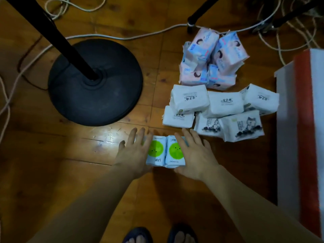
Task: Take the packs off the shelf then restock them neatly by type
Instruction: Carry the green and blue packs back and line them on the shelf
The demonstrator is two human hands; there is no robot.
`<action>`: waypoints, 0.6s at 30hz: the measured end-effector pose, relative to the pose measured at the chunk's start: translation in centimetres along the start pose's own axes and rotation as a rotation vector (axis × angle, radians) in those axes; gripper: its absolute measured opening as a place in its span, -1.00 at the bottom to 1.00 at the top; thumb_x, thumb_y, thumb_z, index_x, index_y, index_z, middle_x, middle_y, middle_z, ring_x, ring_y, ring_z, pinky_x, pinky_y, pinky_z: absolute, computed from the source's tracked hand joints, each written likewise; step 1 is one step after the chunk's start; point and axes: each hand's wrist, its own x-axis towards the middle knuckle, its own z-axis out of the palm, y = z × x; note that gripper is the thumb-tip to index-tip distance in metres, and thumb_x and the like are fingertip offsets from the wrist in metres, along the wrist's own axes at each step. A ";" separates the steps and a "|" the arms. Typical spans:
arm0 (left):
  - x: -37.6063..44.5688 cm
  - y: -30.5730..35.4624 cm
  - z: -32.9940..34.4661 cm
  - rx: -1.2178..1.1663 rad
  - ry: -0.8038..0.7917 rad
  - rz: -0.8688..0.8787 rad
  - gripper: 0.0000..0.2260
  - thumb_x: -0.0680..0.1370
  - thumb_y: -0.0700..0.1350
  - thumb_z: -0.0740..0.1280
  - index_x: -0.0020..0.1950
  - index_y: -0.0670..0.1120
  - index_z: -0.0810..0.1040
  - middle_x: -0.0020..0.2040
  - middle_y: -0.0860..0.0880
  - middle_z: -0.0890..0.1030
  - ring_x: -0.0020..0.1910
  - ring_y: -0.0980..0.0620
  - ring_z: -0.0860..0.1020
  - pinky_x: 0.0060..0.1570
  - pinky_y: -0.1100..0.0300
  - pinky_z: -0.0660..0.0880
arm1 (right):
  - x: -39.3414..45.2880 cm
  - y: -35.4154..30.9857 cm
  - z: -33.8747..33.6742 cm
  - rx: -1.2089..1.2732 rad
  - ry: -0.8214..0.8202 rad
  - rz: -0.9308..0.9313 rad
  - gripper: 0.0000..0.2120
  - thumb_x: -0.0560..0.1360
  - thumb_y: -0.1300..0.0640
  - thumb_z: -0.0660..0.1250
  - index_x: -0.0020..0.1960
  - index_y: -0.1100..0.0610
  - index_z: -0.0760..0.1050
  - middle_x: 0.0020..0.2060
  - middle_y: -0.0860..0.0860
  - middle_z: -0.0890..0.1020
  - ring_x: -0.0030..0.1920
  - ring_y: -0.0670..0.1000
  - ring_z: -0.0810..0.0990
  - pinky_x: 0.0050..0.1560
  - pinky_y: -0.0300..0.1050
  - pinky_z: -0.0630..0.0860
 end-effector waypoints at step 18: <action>-11.7 3.2 -16.1 -0.024 0.201 0.128 -0.10 0.43 0.15 0.46 0.60 -0.02 0.02 0.43 -0.07 0.20 0.45 -0.09 0.14 0.20 0.06 0.48 | -13.2 -2.7 -14.8 -0.066 0.233 -0.056 -0.08 0.41 -0.03 0.44 0.61 0.15 0.03 0.42 0.09 0.32 0.42 0.17 0.28 0.18 0.13 0.51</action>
